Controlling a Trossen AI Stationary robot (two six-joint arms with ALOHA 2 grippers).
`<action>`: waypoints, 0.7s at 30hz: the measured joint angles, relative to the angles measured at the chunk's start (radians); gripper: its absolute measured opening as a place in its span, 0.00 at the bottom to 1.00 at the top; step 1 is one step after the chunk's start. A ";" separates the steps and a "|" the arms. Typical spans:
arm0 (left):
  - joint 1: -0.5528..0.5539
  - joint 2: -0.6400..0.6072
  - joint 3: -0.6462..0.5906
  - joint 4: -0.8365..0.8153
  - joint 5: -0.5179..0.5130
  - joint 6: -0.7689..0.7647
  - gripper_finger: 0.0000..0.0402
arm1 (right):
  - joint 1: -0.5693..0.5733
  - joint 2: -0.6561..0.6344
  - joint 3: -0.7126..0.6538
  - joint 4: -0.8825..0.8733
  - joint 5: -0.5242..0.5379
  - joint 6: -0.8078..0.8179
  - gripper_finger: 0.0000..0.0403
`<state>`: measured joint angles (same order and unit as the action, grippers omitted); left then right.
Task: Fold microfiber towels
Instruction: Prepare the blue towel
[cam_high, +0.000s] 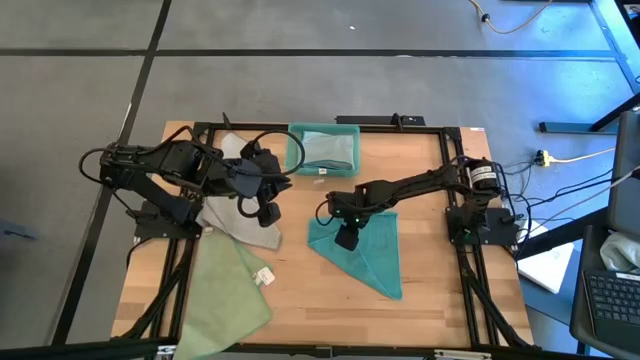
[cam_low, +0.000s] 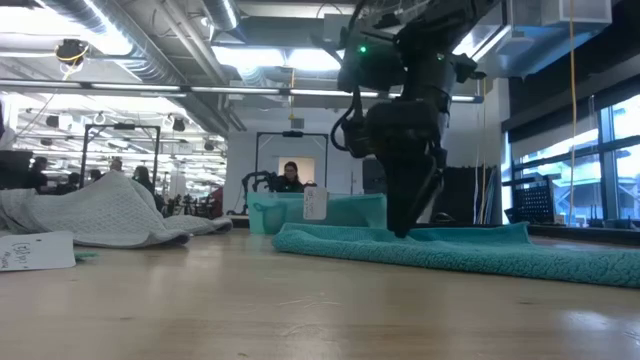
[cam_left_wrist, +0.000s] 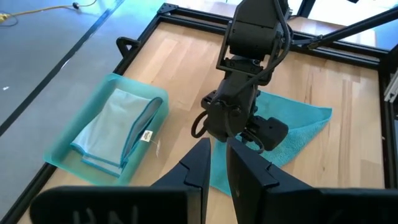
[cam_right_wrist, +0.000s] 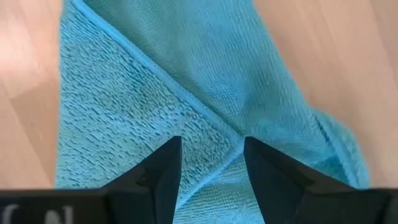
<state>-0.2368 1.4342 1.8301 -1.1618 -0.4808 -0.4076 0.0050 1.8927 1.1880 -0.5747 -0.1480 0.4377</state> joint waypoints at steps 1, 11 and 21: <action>-0.003 0.000 0.000 0.000 0.000 -0.001 0.11 | 0.004 0.000 0.000 0.002 0.004 -0.020 0.44; -0.015 0.000 0.000 0.000 -0.002 -0.009 0.11 | 0.028 -0.004 -0.078 0.106 0.039 -0.046 0.44; -0.015 0.000 0.000 0.006 -0.001 -0.008 0.11 | 0.029 -0.003 -0.081 0.111 0.030 -0.022 0.44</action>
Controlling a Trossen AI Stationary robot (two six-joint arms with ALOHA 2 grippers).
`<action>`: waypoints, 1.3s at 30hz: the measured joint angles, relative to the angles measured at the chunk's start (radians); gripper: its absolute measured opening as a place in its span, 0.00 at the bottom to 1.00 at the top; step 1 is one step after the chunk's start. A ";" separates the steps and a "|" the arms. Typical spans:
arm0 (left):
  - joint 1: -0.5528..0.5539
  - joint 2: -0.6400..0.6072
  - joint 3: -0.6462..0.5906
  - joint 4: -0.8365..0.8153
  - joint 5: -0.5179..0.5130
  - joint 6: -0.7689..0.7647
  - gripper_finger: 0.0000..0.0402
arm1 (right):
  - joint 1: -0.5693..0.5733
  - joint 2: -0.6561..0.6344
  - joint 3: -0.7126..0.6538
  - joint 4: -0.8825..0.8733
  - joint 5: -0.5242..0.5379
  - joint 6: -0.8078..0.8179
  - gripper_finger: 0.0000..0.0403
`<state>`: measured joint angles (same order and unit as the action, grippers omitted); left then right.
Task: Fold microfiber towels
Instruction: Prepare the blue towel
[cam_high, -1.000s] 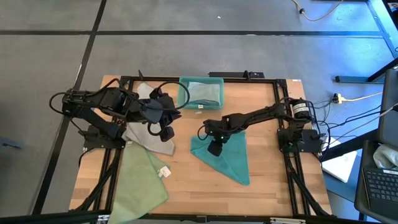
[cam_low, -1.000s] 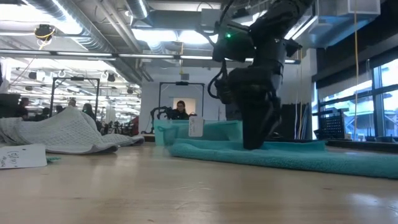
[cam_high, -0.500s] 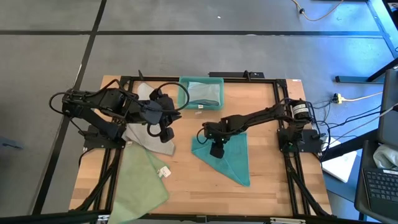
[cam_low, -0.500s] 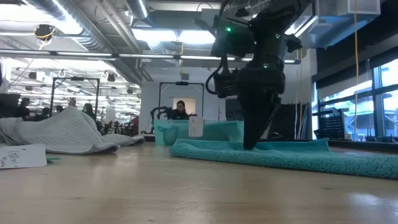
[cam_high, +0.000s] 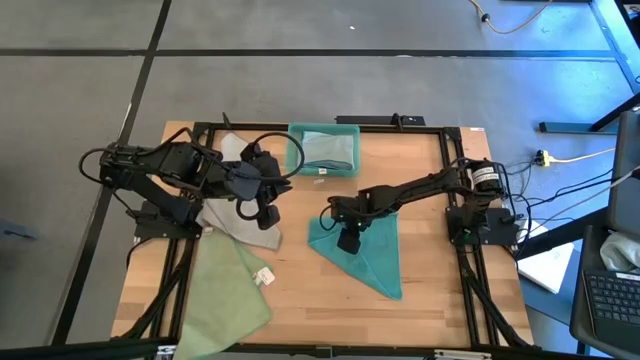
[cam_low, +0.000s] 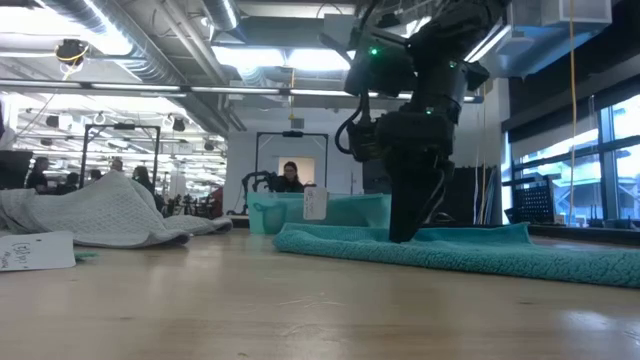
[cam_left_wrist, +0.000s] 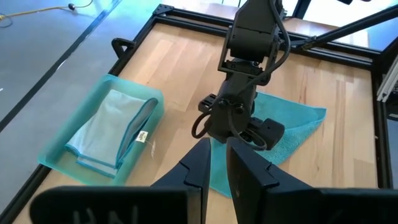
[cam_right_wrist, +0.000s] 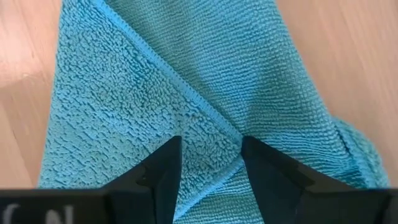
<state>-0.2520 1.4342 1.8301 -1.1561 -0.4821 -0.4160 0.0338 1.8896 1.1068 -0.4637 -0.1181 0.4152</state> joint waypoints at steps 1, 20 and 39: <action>0.000 0.000 0.000 0.000 0.000 0.000 0.11 | 0.000 0.001 0.004 -0.006 0.000 0.000 0.43; 0.000 0.000 0.000 0.038 0.000 -0.002 0.11 | -0.003 0.005 0.128 -0.160 -0.074 -0.036 0.05; 0.000 0.000 0.000 0.046 0.000 0.000 0.11 | -0.003 0.008 0.037 -0.071 -0.126 0.239 0.65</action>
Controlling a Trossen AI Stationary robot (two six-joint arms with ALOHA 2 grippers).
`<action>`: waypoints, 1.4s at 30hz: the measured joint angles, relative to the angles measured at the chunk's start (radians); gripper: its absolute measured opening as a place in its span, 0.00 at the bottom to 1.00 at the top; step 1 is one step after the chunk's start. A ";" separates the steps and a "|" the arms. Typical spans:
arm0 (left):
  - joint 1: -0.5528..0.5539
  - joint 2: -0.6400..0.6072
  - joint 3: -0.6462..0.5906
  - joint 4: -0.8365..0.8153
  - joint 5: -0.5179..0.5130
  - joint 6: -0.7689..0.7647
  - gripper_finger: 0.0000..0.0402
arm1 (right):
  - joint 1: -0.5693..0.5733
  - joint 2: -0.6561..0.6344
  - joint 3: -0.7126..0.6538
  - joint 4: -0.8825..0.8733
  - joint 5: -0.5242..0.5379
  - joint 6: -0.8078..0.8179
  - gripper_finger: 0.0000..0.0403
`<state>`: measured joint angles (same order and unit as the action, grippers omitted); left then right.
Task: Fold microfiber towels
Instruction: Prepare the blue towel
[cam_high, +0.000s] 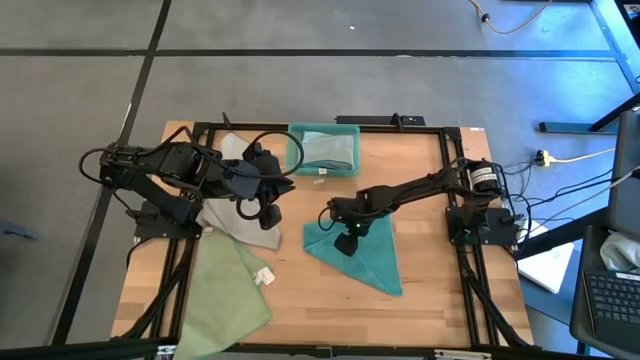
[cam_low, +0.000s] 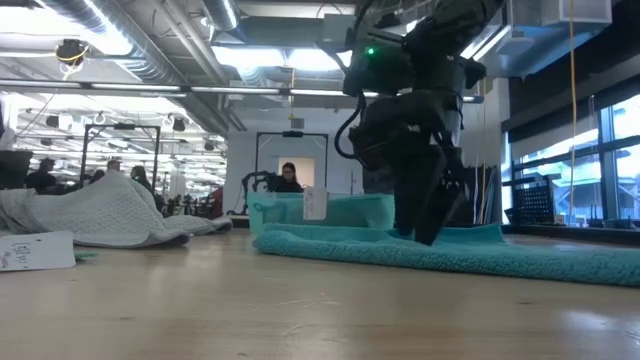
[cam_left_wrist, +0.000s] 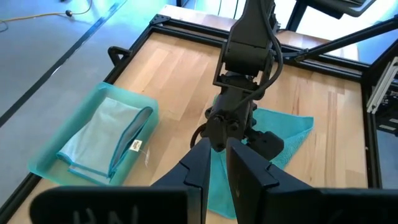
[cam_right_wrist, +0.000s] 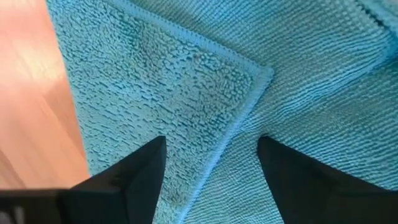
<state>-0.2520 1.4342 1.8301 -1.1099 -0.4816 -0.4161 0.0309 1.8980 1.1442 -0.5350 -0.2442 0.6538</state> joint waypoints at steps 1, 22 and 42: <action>0.000 0.000 0.000 0.000 0.000 0.000 0.11 | 0.000 0.000 0.000 0.000 -0.001 0.001 0.64; 0.000 0.000 0.000 0.000 0.001 0.000 0.11 | 0.012 0.012 0.022 0.031 0.106 0.113 0.41; 0.001 0.000 0.000 0.001 0.056 -0.120 0.11 | 0.064 0.021 0.009 0.127 0.140 0.310 0.43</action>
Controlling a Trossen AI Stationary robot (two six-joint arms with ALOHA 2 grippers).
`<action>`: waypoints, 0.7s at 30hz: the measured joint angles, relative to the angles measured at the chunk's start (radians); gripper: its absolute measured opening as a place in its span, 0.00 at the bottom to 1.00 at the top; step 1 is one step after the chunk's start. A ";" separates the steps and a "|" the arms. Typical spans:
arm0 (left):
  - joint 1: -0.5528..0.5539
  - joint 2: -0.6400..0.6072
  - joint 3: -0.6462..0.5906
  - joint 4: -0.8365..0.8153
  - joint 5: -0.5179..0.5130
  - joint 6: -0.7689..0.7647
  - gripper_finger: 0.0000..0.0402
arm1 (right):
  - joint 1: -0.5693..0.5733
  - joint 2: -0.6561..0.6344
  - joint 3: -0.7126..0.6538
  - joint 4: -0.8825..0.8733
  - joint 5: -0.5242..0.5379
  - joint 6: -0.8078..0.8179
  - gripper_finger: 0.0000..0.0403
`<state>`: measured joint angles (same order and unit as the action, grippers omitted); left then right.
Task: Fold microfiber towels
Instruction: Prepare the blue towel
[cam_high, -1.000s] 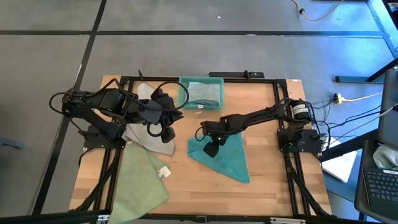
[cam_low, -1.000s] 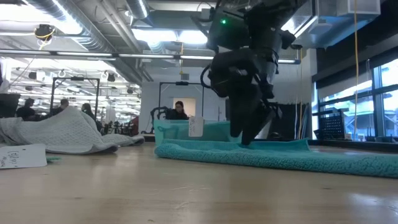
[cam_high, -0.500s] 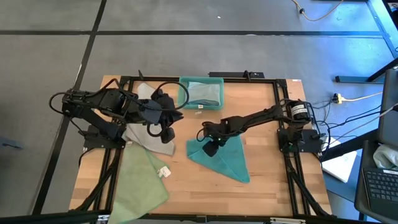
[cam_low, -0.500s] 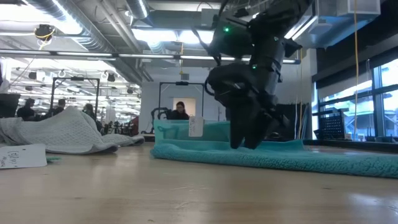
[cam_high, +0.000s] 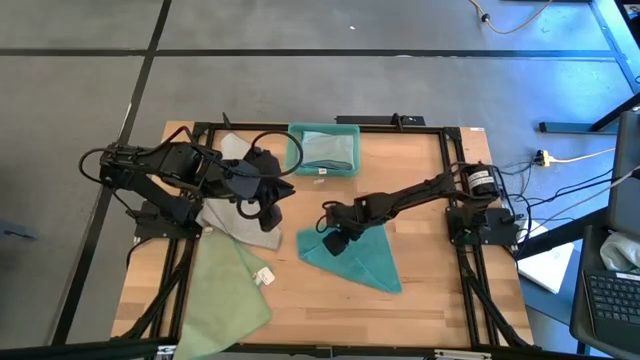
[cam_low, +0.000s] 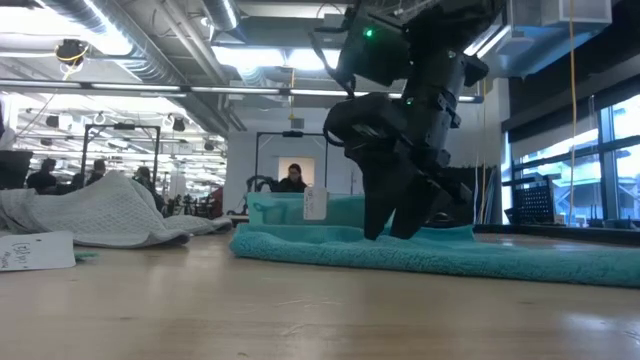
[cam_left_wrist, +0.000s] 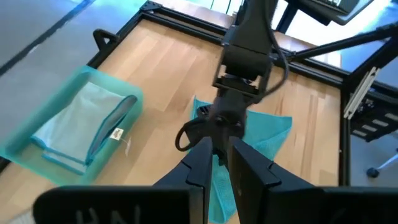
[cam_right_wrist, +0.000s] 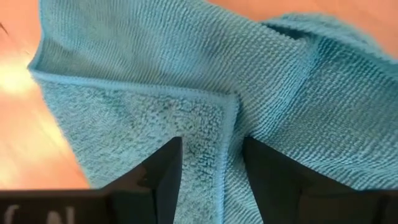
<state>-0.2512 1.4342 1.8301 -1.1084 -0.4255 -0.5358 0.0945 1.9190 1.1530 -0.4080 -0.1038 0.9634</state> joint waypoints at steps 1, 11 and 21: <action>0.000 0.000 0.000 0.000 0.000 -0.017 0.11 | 0.005 0.000 0.000 0.000 0.018 -0.003 0.43; -0.008 0.000 0.000 0.000 0.002 -0.138 0.11 | 0.009 0.003 -0.002 0.056 -0.001 -0.031 0.43; -0.055 0.000 0.000 -0.005 -0.002 -0.195 0.11 | 0.009 0.003 -0.002 0.084 -0.050 -0.053 0.43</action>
<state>-0.3057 1.4342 1.8301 -1.1134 -0.4275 -0.7309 0.1036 1.9217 1.1515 -0.3239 -0.1536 0.9105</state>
